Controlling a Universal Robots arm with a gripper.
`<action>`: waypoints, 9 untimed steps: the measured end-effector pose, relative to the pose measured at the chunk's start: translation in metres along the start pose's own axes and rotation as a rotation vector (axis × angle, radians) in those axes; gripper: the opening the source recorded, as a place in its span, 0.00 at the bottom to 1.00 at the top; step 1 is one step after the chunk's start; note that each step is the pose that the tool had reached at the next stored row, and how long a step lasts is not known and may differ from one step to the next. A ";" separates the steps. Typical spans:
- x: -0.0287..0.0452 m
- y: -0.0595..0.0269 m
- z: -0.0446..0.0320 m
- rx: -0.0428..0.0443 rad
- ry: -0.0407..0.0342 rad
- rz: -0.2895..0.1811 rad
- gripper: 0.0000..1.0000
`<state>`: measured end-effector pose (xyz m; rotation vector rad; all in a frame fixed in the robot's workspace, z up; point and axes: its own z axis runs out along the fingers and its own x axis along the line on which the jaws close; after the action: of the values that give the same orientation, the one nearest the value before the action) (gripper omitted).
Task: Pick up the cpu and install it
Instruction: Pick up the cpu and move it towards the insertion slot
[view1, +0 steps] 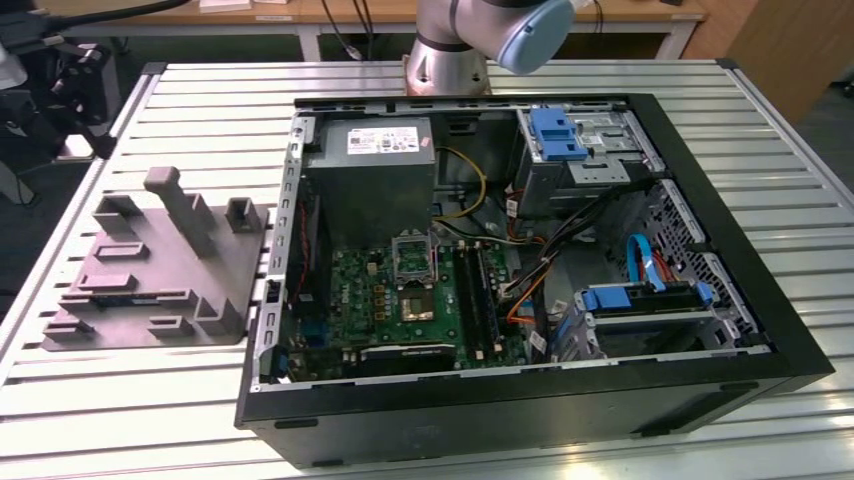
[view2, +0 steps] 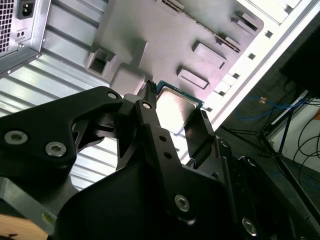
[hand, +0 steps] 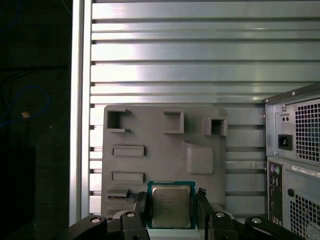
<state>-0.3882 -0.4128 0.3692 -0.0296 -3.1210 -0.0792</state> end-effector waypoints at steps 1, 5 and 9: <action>-0.0011 0.0000 0.0000 0.0000 -0.0001 0.000 0.47; -0.0056 0.0001 0.0001 0.0000 -0.0001 0.000 0.47; -0.0097 0.0002 0.0001 0.0000 -0.0001 0.000 0.47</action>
<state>-0.3785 -0.4128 0.3689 -0.0295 -3.1211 -0.0793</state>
